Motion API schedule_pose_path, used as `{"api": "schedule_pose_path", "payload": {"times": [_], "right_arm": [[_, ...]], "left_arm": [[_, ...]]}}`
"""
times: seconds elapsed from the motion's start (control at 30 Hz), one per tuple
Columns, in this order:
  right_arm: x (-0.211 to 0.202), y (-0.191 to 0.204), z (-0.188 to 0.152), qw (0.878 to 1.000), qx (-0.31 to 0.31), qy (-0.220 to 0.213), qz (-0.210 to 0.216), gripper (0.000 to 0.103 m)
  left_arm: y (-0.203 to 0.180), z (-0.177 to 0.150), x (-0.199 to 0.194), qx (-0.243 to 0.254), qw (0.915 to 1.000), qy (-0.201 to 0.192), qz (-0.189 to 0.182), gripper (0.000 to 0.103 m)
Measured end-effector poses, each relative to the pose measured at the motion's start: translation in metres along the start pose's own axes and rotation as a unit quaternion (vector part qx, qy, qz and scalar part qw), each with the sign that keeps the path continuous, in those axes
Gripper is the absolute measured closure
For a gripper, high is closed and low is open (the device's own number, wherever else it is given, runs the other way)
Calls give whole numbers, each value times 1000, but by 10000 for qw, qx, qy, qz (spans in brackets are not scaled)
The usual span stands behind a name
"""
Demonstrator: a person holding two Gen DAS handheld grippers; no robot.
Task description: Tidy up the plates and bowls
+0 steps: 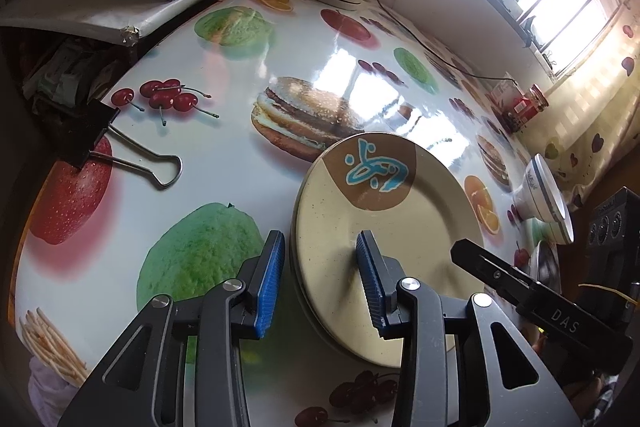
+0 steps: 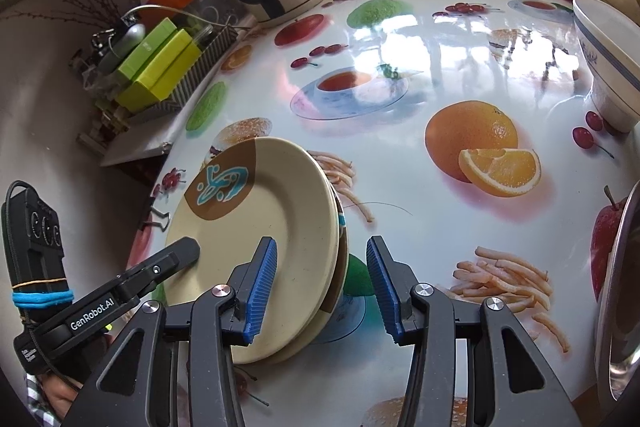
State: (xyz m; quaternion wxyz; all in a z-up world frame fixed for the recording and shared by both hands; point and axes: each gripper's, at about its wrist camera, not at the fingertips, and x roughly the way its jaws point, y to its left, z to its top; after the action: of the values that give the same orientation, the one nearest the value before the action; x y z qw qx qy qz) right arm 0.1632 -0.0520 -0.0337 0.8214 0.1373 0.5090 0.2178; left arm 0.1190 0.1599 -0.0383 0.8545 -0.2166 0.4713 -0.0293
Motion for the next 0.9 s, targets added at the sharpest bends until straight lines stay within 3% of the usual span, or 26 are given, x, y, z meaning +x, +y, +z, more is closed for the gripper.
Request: {"api": "schedule_pose_path", "payload": {"times": [0.17, 0.3, 0.9], "right_arm": [[2, 0, -2, 9999, -12, 45, 95, 57], [4, 1, -1, 9998, -39, 53, 185, 67], [10, -12, 28, 9998, 137, -86, -78, 69]], "left_arm": [[-8, -1, 0, 156, 9997, -60, 176, 65], [-9, -1, 0, 201, 9995, -64, 236, 65], [-25, 30, 26, 336, 9992, -4, 218, 64]]}}
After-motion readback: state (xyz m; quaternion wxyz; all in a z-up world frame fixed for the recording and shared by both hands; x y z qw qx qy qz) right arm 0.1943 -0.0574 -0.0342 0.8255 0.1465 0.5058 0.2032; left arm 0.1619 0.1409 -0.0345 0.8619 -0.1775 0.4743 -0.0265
